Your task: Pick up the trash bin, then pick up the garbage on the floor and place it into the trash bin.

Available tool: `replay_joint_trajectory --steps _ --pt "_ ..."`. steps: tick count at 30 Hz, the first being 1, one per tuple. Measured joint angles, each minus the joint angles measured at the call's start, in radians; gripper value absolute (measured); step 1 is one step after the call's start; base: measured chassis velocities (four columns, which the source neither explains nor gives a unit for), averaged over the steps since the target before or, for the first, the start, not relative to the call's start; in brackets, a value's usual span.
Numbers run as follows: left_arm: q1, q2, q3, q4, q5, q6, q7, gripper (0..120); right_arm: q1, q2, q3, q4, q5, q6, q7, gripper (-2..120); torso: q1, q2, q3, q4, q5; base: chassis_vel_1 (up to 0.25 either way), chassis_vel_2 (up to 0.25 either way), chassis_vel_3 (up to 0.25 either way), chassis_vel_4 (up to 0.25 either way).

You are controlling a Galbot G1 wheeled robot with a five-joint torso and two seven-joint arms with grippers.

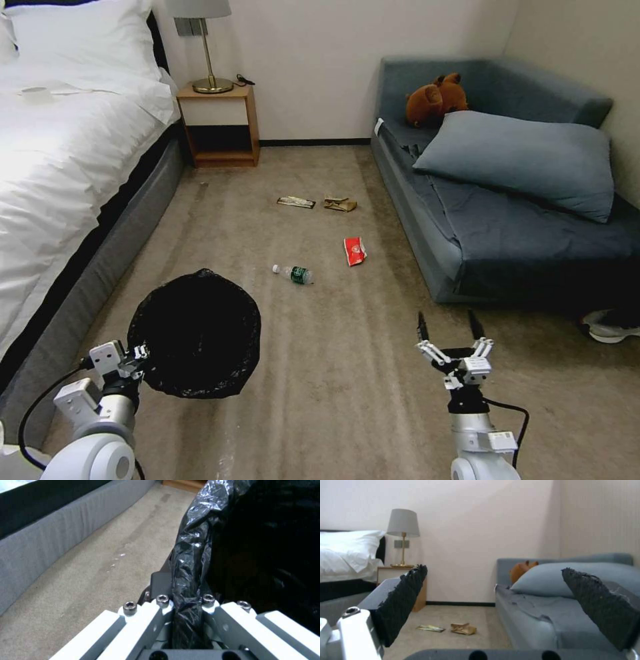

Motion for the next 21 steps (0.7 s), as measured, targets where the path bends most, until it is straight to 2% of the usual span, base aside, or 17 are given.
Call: replay_joint_trajectory --steps 6,21 --pt "0.005 -0.012 0.014 0.004 0.031 -0.017 0.009 1 -0.001 0.002 0.005 -0.015 -0.006 0.028 -0.017 100 0.000 0.000 0.000 -0.0001 0.0001 0.000 0.000 0.000 0.000" --pt "0.022 -0.029 0.048 -0.004 0.079 -0.031 0.021 1 0.018 -0.014 0.006 -0.014 -0.008 0.028 -0.005 100 0.000 0.000 0.000 0.0000 0.0000 0.000 0.000 0.000 0.000"
